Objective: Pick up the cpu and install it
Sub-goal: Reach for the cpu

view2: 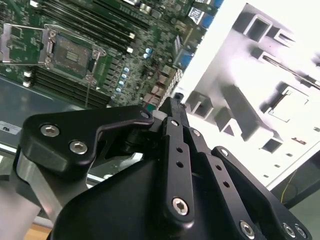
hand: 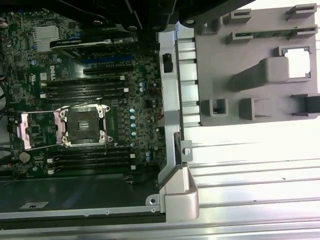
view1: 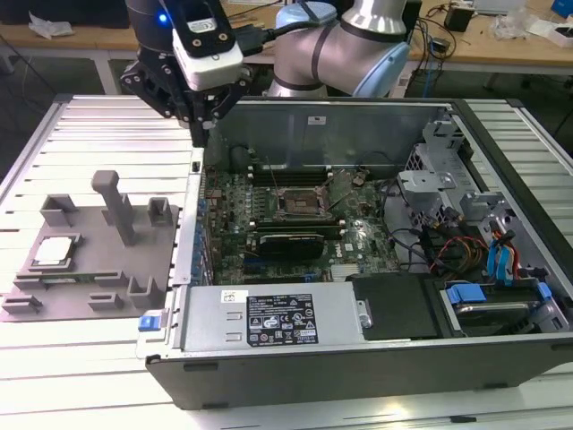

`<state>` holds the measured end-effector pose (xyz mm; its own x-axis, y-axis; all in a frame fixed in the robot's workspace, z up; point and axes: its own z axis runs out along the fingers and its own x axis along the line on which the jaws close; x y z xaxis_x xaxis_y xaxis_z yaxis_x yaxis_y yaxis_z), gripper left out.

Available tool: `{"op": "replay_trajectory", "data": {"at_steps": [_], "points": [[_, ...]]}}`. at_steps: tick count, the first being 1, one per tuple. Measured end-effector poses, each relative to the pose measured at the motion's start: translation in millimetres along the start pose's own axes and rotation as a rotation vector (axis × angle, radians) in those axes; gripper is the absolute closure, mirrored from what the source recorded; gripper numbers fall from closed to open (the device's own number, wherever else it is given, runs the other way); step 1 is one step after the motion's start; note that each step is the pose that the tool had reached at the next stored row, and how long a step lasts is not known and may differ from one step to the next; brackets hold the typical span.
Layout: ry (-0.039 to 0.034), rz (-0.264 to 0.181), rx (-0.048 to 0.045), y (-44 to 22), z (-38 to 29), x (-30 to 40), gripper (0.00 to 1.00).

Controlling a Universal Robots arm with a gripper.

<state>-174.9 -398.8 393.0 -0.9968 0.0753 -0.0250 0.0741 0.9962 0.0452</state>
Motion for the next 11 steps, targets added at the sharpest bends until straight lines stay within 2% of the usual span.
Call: {"op": "replay_trajectory", "data": {"at_steps": [1, 4, 11], "points": [[-0.0002, 0.000, 0.0000, -0.2, -0.1, 2.1, 0.89], [-0.0010, 0.000, 0.0000, -1.2, -0.5, 15.8, 0.89], [-0.0022, 0.000, -0.0002, -2.4, -0.9, 32.1, 0.89]]}}
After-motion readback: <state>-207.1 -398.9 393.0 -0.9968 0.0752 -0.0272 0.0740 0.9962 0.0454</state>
